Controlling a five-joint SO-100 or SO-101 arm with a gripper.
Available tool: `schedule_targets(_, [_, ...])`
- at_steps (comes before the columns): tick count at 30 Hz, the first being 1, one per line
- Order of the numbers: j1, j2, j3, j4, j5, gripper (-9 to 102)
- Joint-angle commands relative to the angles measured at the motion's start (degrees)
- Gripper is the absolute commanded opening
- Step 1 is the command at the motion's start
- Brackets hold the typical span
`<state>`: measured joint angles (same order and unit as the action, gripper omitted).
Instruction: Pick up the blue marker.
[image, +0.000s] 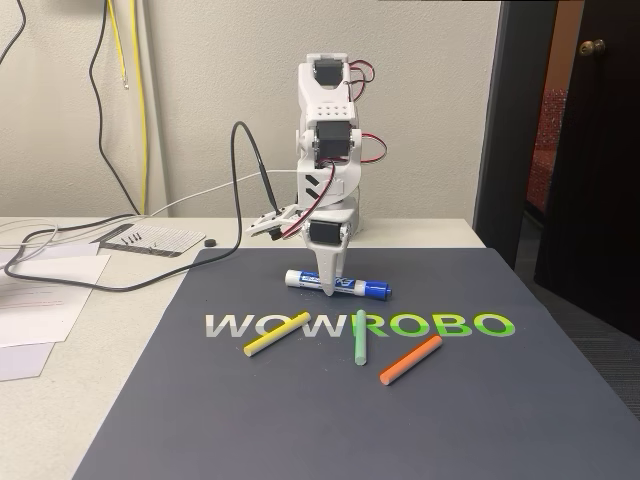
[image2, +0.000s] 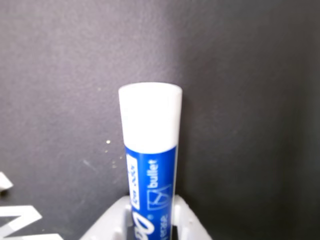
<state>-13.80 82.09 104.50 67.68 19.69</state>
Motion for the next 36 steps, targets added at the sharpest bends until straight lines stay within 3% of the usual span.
schedule_targets(1, [0.2,4.5,-2.2,0.4,-0.4,0])
schedule_targets(11, [-4.2,34.0,-1.4,1.0,-6.3,0])
schedule_targets(16, [-5.2,41.0,0.9,2.6,-4.0,0])
schedule_targets(22, [-6.4,63.2,24.7,-11.1,-7.5,0])
schedule_targets(31, [-6.4,86.5,47.8,-23.1,-10.9,0])
schedule_targets(36, [-6.1,84.7,48.5,-24.1,-10.3,0])
